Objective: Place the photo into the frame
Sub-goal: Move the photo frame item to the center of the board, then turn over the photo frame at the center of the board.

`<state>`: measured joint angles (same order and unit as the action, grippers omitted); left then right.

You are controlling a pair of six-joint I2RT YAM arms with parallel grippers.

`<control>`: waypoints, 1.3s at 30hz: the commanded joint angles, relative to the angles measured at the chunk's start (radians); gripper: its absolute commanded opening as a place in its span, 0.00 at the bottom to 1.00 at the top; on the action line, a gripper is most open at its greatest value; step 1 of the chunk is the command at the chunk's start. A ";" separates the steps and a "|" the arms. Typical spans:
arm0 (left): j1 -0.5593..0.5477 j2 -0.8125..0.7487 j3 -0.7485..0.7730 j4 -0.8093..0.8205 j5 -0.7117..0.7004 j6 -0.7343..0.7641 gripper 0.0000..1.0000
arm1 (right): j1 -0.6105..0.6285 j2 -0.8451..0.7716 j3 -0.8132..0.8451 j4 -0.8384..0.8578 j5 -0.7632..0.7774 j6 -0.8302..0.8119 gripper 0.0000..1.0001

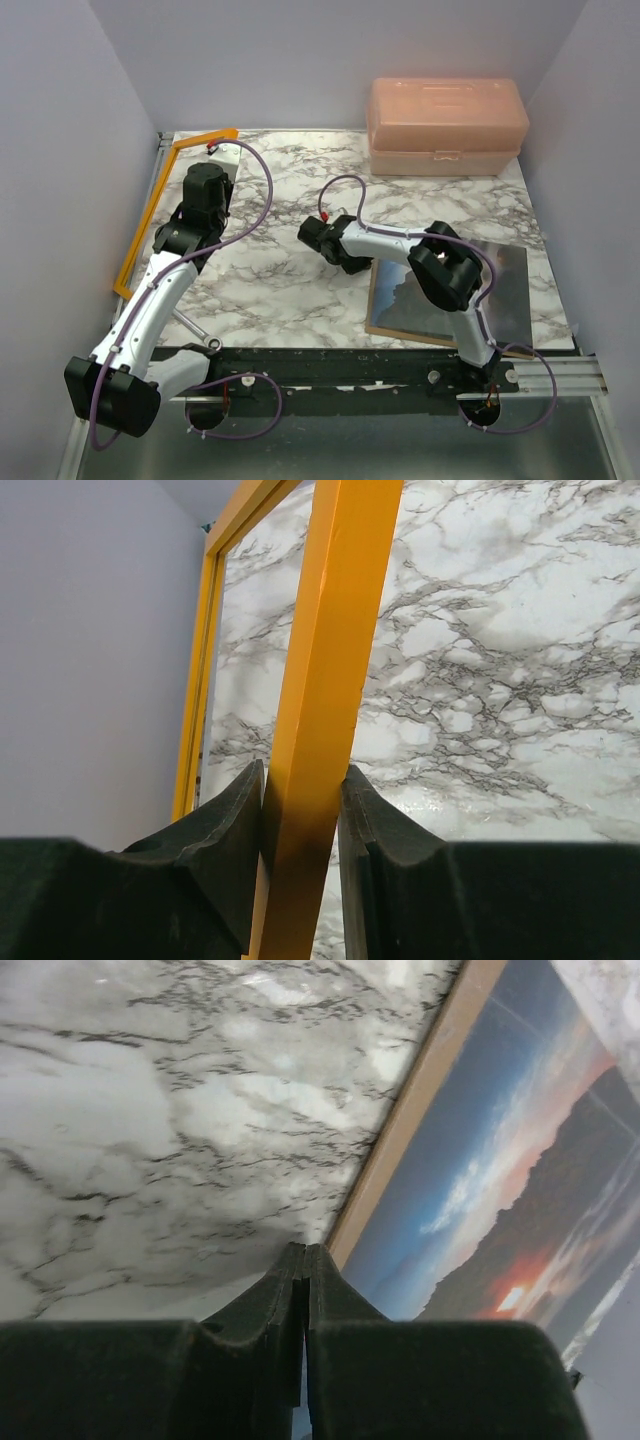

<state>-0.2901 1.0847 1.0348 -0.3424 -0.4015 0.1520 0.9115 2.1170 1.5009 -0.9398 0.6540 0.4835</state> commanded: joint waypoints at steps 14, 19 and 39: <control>-0.019 -0.045 0.394 -0.233 0.120 -0.082 0.00 | -0.157 -0.435 -0.091 0.178 -0.493 -0.006 0.29; -0.022 -0.063 0.470 -0.262 0.249 -0.160 0.00 | -0.260 -0.539 -0.175 0.214 -0.576 -0.032 0.36; -0.021 -0.109 0.293 0.030 0.674 -0.619 0.00 | -0.459 -0.650 -0.329 0.332 -0.938 -0.040 0.59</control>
<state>-0.3119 0.9890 1.4029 -0.4870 0.1730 -0.3176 0.4805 1.5009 1.2057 -0.6472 -0.1829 0.4450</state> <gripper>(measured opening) 0.259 0.577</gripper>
